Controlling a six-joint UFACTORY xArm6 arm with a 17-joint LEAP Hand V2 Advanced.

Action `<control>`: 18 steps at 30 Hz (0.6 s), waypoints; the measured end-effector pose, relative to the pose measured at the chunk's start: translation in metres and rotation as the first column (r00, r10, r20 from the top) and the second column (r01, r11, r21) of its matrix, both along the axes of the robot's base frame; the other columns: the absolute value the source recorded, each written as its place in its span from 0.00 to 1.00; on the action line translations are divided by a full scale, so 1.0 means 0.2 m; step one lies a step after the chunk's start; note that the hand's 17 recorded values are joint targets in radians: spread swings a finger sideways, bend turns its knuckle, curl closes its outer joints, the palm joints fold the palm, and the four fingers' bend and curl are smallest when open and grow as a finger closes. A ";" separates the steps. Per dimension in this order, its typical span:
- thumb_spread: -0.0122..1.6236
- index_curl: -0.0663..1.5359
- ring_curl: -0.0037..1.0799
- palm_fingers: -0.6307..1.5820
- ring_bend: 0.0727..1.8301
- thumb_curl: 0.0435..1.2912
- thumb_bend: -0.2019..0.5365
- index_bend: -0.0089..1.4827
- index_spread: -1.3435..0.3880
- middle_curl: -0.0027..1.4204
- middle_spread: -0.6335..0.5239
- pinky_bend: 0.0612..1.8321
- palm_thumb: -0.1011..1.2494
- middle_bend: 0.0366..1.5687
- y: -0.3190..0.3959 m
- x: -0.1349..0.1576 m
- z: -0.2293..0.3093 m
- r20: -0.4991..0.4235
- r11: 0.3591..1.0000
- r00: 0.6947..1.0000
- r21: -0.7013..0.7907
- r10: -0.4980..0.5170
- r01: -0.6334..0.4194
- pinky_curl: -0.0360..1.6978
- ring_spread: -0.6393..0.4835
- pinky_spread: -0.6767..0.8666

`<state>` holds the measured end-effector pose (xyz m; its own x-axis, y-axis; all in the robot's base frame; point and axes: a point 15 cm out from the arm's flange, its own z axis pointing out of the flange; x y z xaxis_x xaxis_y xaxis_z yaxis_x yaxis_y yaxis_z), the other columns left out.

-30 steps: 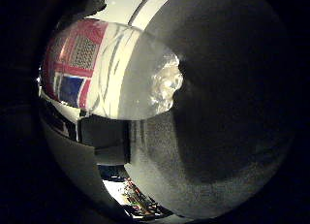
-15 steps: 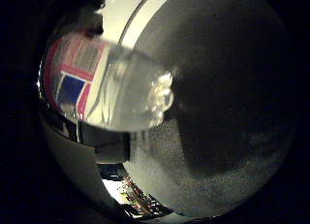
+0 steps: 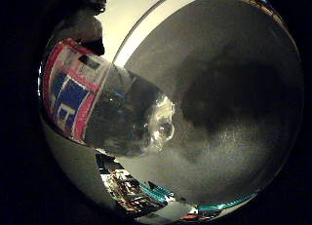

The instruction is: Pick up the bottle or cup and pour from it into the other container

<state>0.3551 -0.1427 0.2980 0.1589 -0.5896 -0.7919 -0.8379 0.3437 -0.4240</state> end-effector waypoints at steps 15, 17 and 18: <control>0.24 0.53 0.79 0.78 0.71 0.72 0.24 0.84 0.67 0.54 0.45 0.70 0.83 0.89 0.54 -0.12 0.35 -0.244 0.874 0.960 -0.424 0.141 -0.236 0.56 0.35 0.30; 0.24 0.53 0.79 0.78 0.70 0.72 0.24 0.84 0.67 0.54 0.45 0.69 0.83 0.89 0.57 -0.12 0.38 -0.274 0.848 0.952 -0.465 0.138 -0.257 0.57 0.35 0.30; 0.24 0.53 0.79 0.78 0.70 0.72 0.24 0.84 0.67 0.54 0.45 0.69 0.83 0.89 0.57 -0.12 0.41 -0.291 0.832 0.948 -0.489 0.129 -0.263 0.58 0.35 0.30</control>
<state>0.3305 -0.0279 0.3792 0.1639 -0.8976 -0.4091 -0.9606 -0.0510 -0.2732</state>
